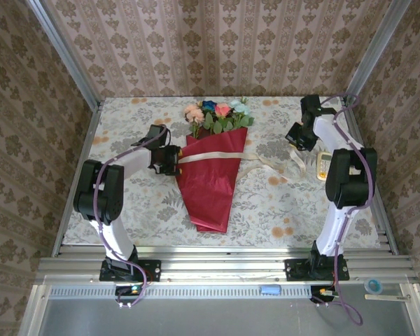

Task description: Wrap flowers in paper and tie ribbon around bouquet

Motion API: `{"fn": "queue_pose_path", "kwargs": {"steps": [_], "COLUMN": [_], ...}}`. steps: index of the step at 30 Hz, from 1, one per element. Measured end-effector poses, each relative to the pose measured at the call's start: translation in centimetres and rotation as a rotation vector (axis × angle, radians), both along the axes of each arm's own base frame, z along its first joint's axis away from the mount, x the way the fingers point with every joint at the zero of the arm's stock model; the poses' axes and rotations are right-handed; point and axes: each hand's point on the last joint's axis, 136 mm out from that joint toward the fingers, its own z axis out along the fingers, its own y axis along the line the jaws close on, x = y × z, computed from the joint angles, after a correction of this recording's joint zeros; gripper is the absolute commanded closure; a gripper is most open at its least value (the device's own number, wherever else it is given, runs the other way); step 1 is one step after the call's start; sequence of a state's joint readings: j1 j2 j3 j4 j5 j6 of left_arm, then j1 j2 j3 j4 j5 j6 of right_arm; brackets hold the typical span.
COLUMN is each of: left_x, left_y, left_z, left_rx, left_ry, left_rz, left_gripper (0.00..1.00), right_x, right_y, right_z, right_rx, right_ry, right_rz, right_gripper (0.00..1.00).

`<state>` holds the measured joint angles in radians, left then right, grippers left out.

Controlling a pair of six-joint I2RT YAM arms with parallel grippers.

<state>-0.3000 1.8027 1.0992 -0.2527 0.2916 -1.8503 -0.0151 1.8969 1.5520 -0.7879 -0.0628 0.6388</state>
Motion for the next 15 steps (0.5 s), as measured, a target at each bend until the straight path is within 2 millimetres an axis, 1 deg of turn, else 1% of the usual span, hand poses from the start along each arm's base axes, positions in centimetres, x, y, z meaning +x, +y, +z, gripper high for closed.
{"fn": "queue_pose_path", "kwargs": {"steps": [4, 8, 10, 13, 15], "left_x": [0.6, 0.7, 0.7, 0.8, 0.9], "left_y": [0.2, 0.0, -0.2, -0.4, -0.6], "left_z": [-0.3, -1.6, -1.9, -1.8, -1.7], "left_rx": [-0.017, -0.029, -0.034, -0.049, -0.056], "left_ry": [-0.001, 0.020, 0.025, 0.016, 0.010], "left_rz": [0.019, 0.018, 0.015, 0.008, -0.001], "left_gripper": [0.61, 0.74, 0.82, 0.99, 1.00], "right_x": [-0.7, -2.0, -2.7, -3.9, -4.6], "right_y": [2.1, 5.1, 6.6, 9.2, 11.2], "right_z": [2.7, 6.1, 7.6, 9.6, 10.8], "right_rx": [0.001, 0.030, 0.055, 0.114, 0.159], "right_ry": [-0.061, -0.140, -0.174, -0.222, -0.252], "right_rz": [0.048, 0.121, 0.156, 0.212, 0.260], "right_gripper": [1.00, 1.00, 1.00, 1.00, 1.00]}}
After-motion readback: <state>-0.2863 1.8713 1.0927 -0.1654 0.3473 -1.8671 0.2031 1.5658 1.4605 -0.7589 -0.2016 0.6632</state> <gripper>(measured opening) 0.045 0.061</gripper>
